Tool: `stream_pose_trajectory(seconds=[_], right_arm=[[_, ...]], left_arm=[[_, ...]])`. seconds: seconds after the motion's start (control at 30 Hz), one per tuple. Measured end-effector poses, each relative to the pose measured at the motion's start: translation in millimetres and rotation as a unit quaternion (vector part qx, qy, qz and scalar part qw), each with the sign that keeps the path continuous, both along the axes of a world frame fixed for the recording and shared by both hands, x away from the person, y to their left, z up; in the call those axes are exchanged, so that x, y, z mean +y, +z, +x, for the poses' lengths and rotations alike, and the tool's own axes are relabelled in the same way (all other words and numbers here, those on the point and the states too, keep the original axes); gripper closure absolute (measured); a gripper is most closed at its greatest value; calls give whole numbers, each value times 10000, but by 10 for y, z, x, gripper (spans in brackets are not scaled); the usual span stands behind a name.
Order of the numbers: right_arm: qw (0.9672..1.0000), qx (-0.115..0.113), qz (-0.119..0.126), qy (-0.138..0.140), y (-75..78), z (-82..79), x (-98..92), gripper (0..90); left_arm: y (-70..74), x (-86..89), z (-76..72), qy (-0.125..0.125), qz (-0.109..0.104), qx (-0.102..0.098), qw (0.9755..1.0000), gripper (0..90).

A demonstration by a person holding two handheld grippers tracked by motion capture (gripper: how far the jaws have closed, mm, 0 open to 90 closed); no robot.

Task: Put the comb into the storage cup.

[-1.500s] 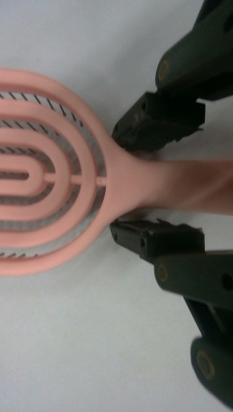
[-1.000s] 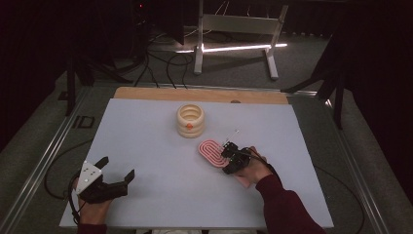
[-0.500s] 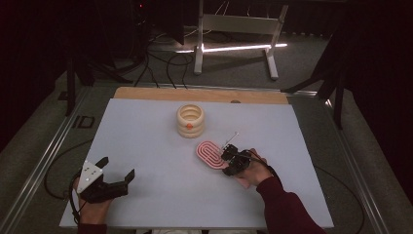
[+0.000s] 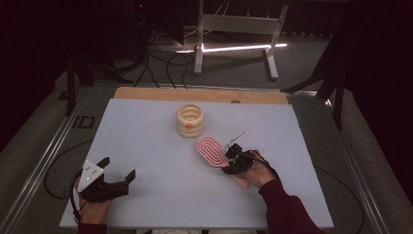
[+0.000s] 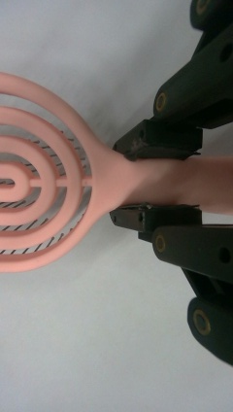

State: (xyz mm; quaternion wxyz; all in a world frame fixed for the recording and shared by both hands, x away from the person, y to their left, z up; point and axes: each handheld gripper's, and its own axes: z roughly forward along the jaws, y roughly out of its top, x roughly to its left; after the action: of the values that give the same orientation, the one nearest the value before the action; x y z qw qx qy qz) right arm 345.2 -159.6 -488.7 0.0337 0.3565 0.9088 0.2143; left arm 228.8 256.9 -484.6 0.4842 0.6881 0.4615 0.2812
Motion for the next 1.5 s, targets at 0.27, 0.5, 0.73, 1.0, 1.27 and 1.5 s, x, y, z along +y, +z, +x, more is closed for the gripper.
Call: stream_pose_trajectory(seconds=[0.27,0.5,0.73,1.0,1.27,1.5], right_arm=[[9989,-262,373,-90,95,-25,-19,704],[9968,-486,618,-154,168,-47,-6,704],[9930,-662,944,-243,224,-43,25,705],[9891,-935,1121,-199,280,-62,110,705],[9847,-1134,1303,-216,372,-82,188,705],[9825,-1238,1381,-167,423,-86,247,705]], left_arm=[[-1,-7,7,-11,-49,46,10000,3],[2,16,14,-16,-178,109,9998,3],[49,8,61,-152,-222,196,9994,2],[180,-21,138,-351,-293,254,9986,2],[279,-83,235,-528,-325,432,9971,2],[389,-147,288,-585,-189,356,9975,2]])
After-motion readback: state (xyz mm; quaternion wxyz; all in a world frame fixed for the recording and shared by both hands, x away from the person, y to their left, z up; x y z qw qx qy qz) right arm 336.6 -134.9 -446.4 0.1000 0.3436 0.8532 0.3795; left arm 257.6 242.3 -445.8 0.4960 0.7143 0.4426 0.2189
